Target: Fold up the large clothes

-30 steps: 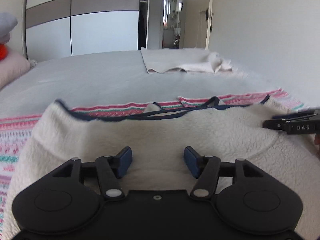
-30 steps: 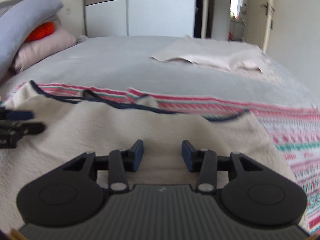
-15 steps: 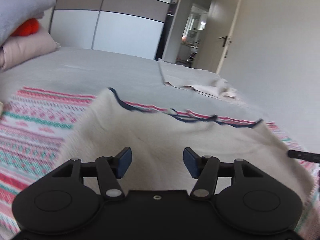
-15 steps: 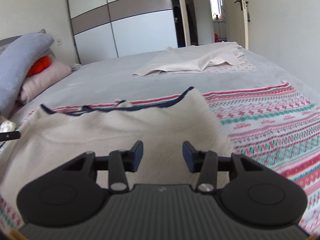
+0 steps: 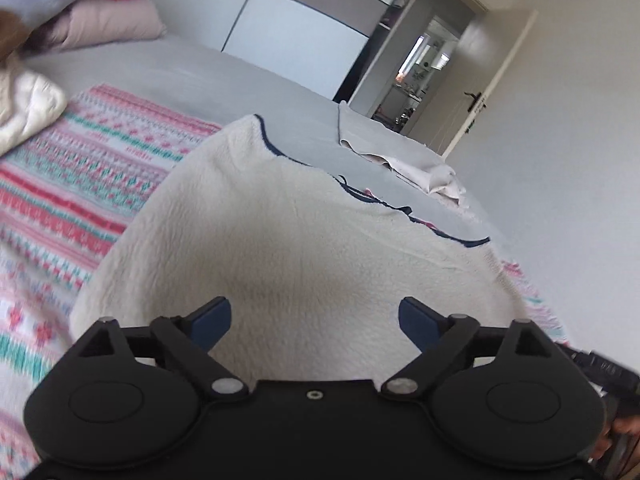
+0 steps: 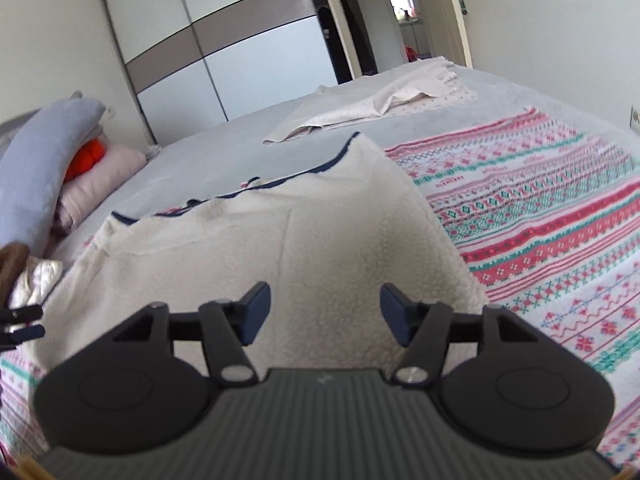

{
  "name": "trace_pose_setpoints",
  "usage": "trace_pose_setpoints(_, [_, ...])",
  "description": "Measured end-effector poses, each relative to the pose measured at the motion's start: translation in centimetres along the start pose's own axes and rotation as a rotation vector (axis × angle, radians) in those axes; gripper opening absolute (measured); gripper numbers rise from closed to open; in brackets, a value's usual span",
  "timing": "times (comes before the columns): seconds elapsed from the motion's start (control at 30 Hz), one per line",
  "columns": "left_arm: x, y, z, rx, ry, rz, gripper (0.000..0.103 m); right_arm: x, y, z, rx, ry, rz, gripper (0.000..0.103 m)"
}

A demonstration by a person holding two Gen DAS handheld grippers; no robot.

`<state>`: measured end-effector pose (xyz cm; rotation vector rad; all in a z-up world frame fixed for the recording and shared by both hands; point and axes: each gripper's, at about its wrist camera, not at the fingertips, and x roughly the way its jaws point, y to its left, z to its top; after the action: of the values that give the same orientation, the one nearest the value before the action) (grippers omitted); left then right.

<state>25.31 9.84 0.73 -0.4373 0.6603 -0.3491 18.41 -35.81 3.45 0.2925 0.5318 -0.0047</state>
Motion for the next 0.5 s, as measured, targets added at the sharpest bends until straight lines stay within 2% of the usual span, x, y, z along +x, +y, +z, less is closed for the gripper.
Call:
trace_pose_setpoints(0.07, [-0.9, 0.4, -0.4, -0.075, 0.008, -0.001, 0.101, -1.0, 0.6, -0.5, 0.011, 0.001, 0.023, 0.079])
trace_pose_setpoints(0.2, [-2.2, 1.6, -2.0, -0.186, -0.003, 0.023, 0.103, -2.1, 1.4, -1.9, 0.036, 0.025, 0.055, 0.088])
trace_pose_setpoints(0.33, [-1.8, 2.4, -3.2, -0.225, 0.014, 0.105, 0.103, -2.0, 2.0, -2.2, 0.013, 0.034, 0.035, 0.092])
trace_pose_setpoints(0.5, [-1.2, 3.4, -3.7, -0.278, 0.011, 0.125, 0.103, -1.5, 2.4, -2.5, 0.013, 0.053, 0.036, 0.097])
